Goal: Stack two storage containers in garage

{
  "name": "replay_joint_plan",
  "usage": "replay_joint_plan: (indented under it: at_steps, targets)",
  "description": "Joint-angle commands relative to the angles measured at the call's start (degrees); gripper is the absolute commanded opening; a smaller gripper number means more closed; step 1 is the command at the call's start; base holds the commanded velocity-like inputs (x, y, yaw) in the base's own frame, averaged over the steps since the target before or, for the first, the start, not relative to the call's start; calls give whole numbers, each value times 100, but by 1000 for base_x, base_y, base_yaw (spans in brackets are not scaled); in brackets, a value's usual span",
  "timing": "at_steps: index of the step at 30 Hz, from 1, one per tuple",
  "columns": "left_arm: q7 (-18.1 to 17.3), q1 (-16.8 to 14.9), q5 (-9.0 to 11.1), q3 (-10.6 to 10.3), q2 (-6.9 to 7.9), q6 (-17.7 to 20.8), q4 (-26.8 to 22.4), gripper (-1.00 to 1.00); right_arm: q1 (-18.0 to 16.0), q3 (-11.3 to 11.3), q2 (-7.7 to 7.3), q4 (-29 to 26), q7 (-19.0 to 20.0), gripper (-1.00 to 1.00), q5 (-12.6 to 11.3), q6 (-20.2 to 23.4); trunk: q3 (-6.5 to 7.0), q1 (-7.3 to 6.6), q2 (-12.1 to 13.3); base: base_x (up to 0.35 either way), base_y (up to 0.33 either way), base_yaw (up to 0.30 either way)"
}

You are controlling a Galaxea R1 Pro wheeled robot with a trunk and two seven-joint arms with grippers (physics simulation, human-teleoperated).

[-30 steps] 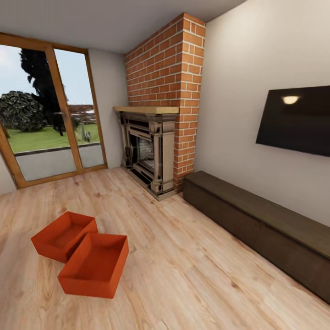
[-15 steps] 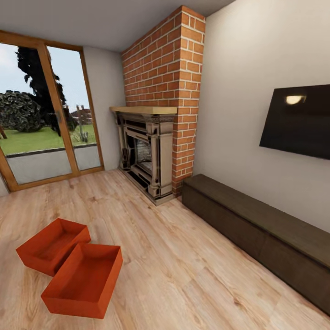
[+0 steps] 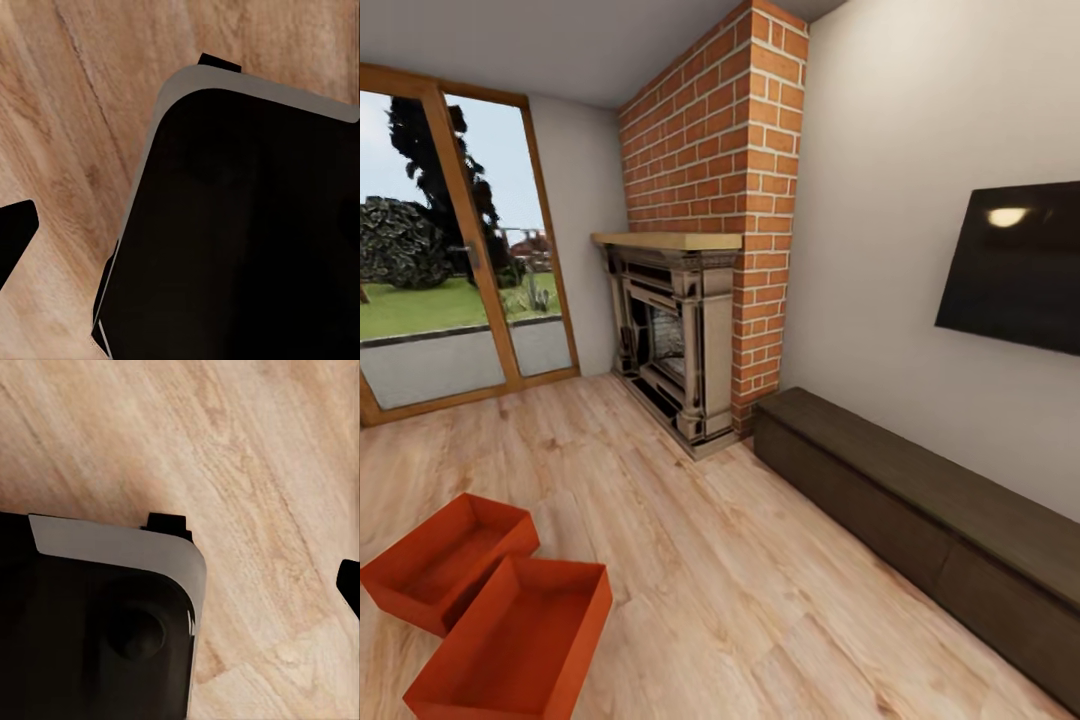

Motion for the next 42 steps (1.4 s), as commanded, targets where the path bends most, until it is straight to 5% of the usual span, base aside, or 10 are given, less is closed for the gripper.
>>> replay_joint_plan:
  at_steps: [1, 17, 42]
  targets:
    - [7, -1, 15, 36, -3, -15, -5, 100, -7, 41, 9, 17, 23, 100, -60, -30, -5, 3, -3, 314, -89, 0]
    - [7, -1, 15, 44, -3, -19, -7, 100, -7, 5, 25, 17, 33, 100, -109, -65, -5, 3, -3, 314, -89, 14]
    - [9, -1, 21, 60, -3, -57, -16, 100, -7, -8, -9, 17, 23, 100, -96, -72, -5, 3, -3, 279, -153, 291]
